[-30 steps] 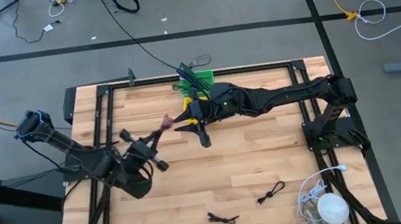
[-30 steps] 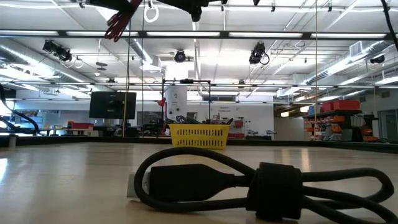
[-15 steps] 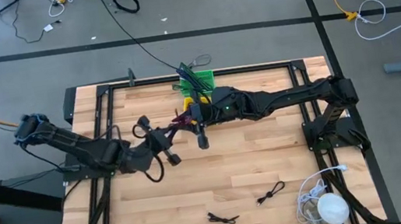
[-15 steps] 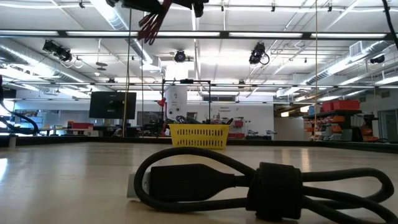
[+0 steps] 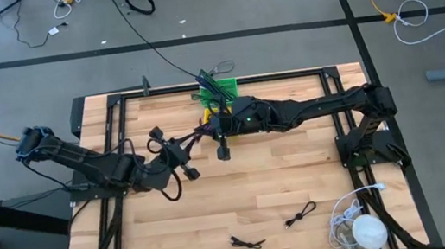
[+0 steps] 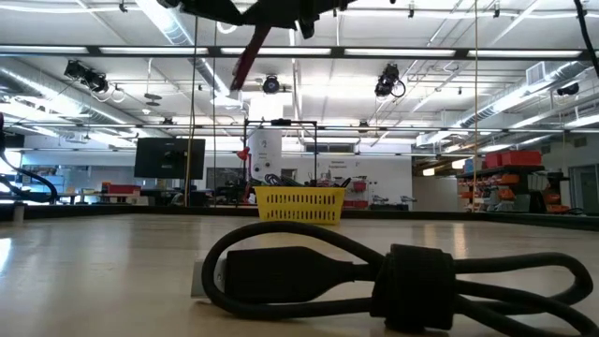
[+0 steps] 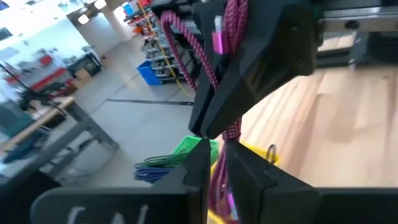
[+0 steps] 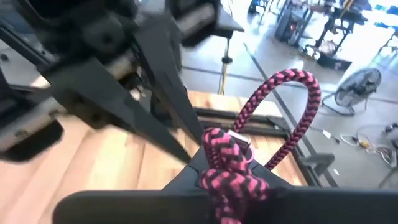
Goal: Pick & Place USB Port
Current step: Put the pink charger cable into the green basket
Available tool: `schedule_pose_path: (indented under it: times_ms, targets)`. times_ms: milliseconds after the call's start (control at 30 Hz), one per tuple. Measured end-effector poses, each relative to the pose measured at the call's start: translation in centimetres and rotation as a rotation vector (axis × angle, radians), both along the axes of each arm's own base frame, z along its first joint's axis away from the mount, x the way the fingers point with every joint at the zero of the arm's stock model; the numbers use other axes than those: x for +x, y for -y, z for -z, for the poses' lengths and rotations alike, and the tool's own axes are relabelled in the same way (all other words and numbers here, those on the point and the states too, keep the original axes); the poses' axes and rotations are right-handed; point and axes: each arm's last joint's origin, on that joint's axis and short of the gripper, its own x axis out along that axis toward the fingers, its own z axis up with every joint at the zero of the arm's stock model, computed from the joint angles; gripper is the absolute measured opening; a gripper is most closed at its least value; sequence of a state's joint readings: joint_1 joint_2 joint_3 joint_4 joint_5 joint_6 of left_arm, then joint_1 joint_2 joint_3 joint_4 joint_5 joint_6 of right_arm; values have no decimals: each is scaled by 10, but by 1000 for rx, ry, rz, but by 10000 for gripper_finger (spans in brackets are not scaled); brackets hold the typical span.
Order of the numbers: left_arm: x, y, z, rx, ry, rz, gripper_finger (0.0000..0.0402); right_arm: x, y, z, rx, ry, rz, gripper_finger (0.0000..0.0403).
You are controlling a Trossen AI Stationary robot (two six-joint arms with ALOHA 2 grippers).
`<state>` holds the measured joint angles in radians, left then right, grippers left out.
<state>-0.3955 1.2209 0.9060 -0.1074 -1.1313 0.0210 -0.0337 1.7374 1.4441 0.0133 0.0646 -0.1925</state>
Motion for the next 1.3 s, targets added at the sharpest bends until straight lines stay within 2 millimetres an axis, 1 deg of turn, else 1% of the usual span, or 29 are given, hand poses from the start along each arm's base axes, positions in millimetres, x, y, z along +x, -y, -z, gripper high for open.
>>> schedule_pose_path:
  times_ms: [133, 233, 400, 567, 633, 767, 933, 1100, 1300]
  targets:
    - [-5, 3, 4, 54, -52, -34, 54, -3, 12, 4, 10, -46, 34, 6]
    - [-9, 6, 9, 32, -76, -19, 54, -6, 27, 7, 12, -96, 82, 6]
    - [-15, 10, 24, -131, -161, 99, 54, -16, 59, 13, 41, -177, 189, 6]
    - [-14, 15, 41, -298, -275, 185, 55, -26, 94, 16, 73, -201, 282, 6]
    - [-11, 17, 47, -322, -304, 201, 55, -30, 108, 17, 80, -209, 318, 6]
    - [-2, 21, 62, -307, -357, 197, 55, -39, 134, 19, 85, -221, 381, 6]
    - [10, 20, 77, -249, -421, 184, 55, -49, 163, 36, 138, -307, 420, 6]
    - [21, 15, 84, -250, -411, 163, 55, -55, 181, 47, 161, -349, 463, 6]
    - [30, 10, 87, -305, -427, 224, 55, -60, 195, 55, 168, -370, 493, 6]
